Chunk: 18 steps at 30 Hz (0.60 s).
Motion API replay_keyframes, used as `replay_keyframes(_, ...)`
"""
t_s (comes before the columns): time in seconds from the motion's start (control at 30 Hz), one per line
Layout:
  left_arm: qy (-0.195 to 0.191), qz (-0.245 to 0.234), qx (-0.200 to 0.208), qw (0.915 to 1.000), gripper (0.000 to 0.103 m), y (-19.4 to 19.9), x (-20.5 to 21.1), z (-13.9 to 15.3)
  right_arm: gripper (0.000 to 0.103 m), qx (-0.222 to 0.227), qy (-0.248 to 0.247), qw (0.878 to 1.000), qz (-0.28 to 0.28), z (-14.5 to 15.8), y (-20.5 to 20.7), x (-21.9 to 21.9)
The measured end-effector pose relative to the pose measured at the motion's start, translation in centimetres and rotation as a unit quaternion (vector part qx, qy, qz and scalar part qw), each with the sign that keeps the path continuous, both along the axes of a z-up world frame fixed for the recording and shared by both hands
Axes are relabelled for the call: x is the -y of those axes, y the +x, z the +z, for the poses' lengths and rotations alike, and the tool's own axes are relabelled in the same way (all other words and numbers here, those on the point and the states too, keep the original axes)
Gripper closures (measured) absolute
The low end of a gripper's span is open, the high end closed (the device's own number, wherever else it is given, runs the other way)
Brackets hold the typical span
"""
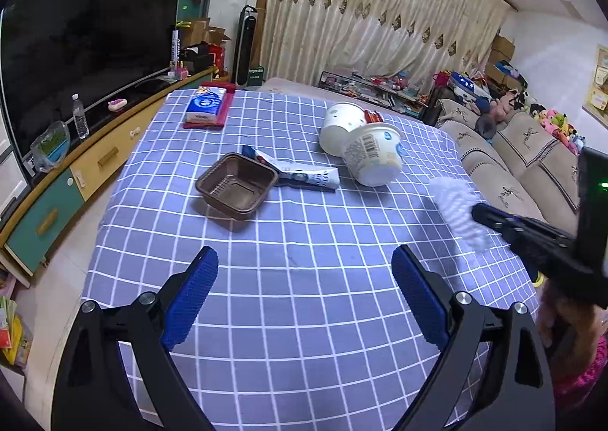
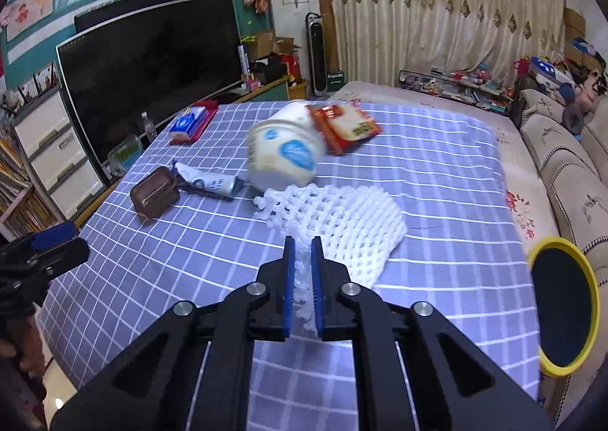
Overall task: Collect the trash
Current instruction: 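Carry the foam net to the yellow bin and open the right gripper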
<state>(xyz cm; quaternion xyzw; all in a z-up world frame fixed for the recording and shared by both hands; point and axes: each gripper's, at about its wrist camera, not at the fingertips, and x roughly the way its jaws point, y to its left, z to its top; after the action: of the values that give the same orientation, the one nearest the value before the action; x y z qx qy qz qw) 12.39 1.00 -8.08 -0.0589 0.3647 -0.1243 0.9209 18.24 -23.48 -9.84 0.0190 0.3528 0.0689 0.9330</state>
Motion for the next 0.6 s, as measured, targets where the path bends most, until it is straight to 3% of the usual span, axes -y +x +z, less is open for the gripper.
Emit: replay_keyframes(0.6,0.012,-0.029,0.001,0.9995,0.012,0.1,3.7,0.0,0.096,0.06,0.022,0.997,-0.053,4.5,-6.0,8.4)
